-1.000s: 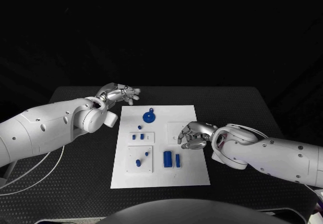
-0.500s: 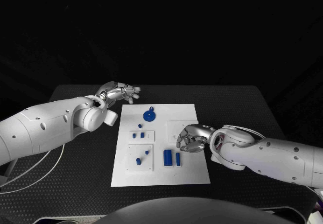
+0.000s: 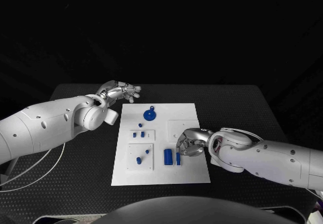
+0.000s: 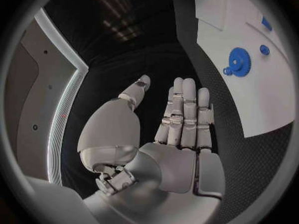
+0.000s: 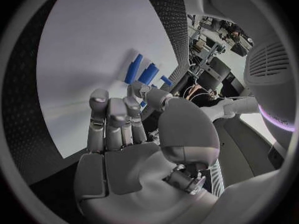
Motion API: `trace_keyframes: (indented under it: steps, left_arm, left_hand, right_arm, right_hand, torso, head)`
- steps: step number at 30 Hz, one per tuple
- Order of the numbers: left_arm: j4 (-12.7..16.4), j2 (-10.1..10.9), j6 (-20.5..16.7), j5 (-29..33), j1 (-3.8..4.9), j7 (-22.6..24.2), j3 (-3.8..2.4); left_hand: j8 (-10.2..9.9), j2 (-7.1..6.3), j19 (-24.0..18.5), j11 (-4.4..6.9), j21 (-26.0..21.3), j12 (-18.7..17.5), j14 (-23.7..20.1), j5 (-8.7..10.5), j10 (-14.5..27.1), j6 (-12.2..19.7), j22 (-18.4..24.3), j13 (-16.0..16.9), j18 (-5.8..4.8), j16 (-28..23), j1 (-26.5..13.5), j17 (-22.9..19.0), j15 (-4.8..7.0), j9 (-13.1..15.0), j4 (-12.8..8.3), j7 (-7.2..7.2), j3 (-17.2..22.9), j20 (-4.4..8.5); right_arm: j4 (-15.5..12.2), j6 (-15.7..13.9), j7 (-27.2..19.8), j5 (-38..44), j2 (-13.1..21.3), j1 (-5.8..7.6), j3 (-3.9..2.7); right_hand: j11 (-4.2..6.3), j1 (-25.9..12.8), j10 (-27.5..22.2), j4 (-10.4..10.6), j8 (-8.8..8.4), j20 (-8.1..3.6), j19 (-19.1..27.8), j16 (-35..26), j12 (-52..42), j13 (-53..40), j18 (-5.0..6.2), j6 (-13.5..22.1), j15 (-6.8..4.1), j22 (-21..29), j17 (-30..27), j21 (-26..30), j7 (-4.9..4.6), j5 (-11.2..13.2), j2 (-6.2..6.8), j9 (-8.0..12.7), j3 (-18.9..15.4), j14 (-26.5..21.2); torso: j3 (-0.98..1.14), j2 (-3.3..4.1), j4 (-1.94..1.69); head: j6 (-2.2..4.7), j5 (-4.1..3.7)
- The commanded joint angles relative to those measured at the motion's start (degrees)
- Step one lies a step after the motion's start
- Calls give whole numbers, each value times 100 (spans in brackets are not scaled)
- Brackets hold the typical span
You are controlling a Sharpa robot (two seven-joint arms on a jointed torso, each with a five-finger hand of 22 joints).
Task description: Assemble the parts on the task board
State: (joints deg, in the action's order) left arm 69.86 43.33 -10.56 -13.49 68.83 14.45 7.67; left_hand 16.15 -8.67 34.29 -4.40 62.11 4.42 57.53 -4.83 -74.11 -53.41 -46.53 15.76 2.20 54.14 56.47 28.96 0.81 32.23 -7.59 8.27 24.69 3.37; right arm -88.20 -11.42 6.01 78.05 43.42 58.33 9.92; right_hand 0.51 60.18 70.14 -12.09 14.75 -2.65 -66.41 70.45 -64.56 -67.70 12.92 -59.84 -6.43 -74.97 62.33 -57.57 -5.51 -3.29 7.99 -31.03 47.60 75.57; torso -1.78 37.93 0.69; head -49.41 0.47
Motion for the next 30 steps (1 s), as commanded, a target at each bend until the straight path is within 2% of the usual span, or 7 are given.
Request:
trace_keyframes:
  steps: [1, 9, 22, 30]
  left_arm:
    - [13, -1, 49, -12, 9, 34, -4]
    - [16, 2, 51, -13, 9, 31, -4]
    - [18, 7, 60, -13, 9, 24, -4]
    - [15, 3, 71, -13, 9, 21, -4]
  left_hand:
    - [-33, 4, -36, -11, -19, -30, -25, 14, 41, 33, -6, -8, -71, -21, -48, 8, -15, -9, 34, -7, 8, 289]
    - [-33, 3, -36, -12, -19, -30, -25, 14, 42, 34, -7, -8, -71, -21, -48, 9, -15, -10, 36, -7, 8, 289]
    - [-33, 3, -37, -12, -20, -30, -25, 16, 43, 36, -7, -8, -71, -22, -49, 10, -15, -10, 39, -6, 7, 289]
    - [-33, 3, -38, -12, -20, -29, -25, 17, 43, 37, -7, -8, -71, -23, -47, 11, -15, -10, 41, -6, 8, 289]
  right_arm:
    - [21, 197, -23, 170, -10, -24, 6]
    - [101, 165, -11, 300, -82, -73, 11]
    - [185, 15, 111, 561, -147, -122, 11]
    - [203, -147, 218, 806, -189, -162, 11]
  right_hand:
    - [34, -53, -12, 31, 17, 29, 24, -31, -24, -6, 208, -50, -36, -72, 8, 11, 3, 17, -28, 6, 8, -8]
    - [41, -48, -11, 23, 30, 27, 27, -31, -28, -9, 208, -70, -41, -73, 10, 10, 10, 19, -40, 6, 18, -8]
    - [50, -42, -7, 9, 44, 24, 28, -29, -34, -12, 208, -92, -49, -75, 12, 7, 20, 24, -36, 8, 30, -8]
    - [91, -42, 74, -51, 122, 15, 10, -23, -113, -68, 208, -213, -76, -79, 13, -13, 63, 23, 43, -1, 6, 7]
  torso:
    - [0, 0, 7]
    - [4, 2, 2]
    - [-2, -2, 1]
    - [-1, 0, 1]
  head:
    - [-17, 9]
    - [-27, 9]
    - [-33, 9]
    - [-41, 10]
